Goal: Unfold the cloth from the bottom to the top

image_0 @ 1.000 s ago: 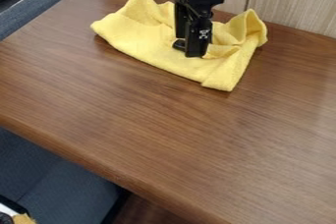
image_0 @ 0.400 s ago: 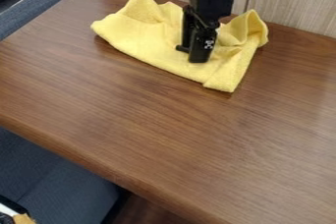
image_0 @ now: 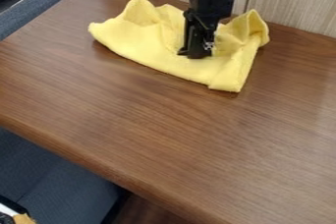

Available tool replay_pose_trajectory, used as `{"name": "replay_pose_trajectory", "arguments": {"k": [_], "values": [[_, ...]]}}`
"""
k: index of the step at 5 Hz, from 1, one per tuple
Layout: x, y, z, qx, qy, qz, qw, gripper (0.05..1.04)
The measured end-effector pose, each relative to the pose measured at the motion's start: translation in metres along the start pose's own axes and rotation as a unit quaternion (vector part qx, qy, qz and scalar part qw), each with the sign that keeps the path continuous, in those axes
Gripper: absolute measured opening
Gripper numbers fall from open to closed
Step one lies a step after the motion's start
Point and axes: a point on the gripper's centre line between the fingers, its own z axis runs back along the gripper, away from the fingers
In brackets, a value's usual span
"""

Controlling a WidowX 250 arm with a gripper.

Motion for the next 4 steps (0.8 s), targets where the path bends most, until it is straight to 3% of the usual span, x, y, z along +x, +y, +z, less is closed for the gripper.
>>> {"name": "replay_pose_trajectory", "arguments": {"k": [1,2,4], "values": [[-0.002,-0.002,0.0,-0.002,0.0,0.004,1.0,0.103],[-0.005,-0.003,0.003,-0.002,-0.003,0.01,0.9999,0.071],[-0.024,-0.013,0.047,0.022,-0.028,0.034,0.9988,0.069]]}}
